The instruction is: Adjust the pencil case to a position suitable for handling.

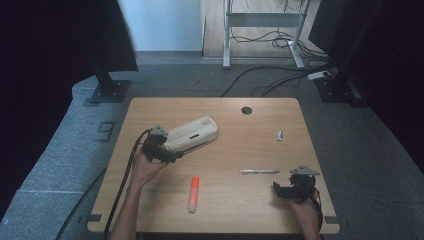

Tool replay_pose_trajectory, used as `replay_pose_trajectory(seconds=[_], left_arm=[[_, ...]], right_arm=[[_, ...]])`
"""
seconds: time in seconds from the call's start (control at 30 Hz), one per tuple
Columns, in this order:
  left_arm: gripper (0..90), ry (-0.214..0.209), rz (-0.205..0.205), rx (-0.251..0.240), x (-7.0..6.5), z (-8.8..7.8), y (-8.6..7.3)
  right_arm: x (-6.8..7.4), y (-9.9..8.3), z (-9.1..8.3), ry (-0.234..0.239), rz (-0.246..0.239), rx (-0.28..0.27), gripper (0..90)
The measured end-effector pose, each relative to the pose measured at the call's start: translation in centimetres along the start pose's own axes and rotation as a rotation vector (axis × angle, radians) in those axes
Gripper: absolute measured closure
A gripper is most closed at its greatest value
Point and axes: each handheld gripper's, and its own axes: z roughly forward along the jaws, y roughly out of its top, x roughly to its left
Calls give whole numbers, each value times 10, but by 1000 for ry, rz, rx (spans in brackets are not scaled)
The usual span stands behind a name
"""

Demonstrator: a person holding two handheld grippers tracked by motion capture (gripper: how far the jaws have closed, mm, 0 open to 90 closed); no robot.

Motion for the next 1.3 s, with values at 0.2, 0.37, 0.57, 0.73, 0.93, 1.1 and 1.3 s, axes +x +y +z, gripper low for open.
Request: replay_pose_trajectory(seconds=[0.2,0.37,0.57,0.73,0.93,1.1,1.3], left_arm=[[29,-24,10,21,3,11,21],[58,-46,20,28,5,20,32],[91,-52,17,44,12,35,41],[118,-55,-2,76,20,46,36],[127,-74,-38,77,26,58,28],[166,-56,-47,112,31,65,15],[270,-46,-51,105,33,67,3]], right_arm=[[0,0,0,3,-3,-1,4],[0,0,0,4,-4,-1,4],[0,0,0,9,-8,0,4],[0,0,0,10,-10,0,4],[1,0,0,11,-10,0,5],[1,0,0,11,-11,-1,5],[1,0,0,12,-11,-1,6]])
